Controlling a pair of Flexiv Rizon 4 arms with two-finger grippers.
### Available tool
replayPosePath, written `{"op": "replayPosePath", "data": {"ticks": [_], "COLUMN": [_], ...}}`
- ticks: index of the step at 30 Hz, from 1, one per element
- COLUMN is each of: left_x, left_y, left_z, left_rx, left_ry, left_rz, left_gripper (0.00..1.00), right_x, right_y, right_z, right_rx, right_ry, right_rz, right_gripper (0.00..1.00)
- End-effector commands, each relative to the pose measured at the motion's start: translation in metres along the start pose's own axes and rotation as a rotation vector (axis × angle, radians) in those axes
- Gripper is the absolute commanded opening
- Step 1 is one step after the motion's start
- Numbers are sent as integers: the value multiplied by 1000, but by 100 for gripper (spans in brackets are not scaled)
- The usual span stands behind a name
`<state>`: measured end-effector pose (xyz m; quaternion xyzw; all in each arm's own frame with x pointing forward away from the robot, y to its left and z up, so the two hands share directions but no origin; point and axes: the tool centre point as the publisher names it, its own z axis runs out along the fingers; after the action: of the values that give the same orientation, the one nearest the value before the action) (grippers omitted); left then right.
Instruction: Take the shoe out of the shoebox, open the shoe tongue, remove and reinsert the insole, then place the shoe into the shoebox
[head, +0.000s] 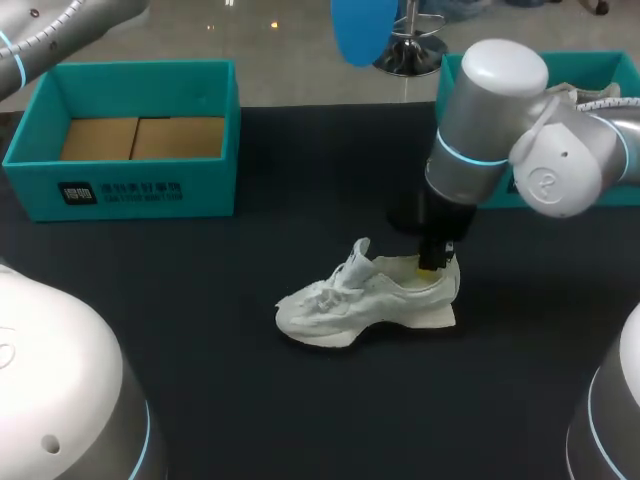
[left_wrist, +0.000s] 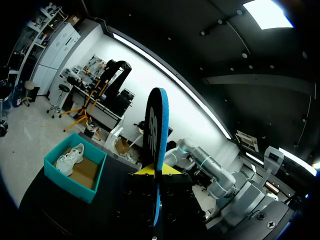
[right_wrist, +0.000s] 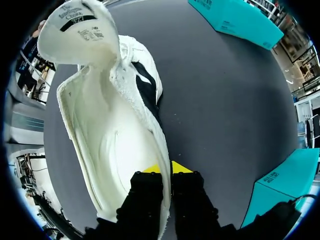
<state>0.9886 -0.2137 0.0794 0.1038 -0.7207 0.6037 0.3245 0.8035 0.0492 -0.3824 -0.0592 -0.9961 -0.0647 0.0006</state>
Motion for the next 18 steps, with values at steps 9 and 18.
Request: {"op": "replayPosePath", "data": {"ticks": [9,18], "left_x": [0,0], "left_y": [1,1], "left_z": [0,0], "left_rx": [3,3], "left_ry": [0,0], "left_rz": [1,1], "left_gripper": [0,0], "right_x": [4,-4], "right_y": [-5,-3], "right_z": [-86,-105], "right_rx": [45,26], "right_ry": [-146,-134], "right_rz": [33,-7], "right_gripper": [0,0]}}
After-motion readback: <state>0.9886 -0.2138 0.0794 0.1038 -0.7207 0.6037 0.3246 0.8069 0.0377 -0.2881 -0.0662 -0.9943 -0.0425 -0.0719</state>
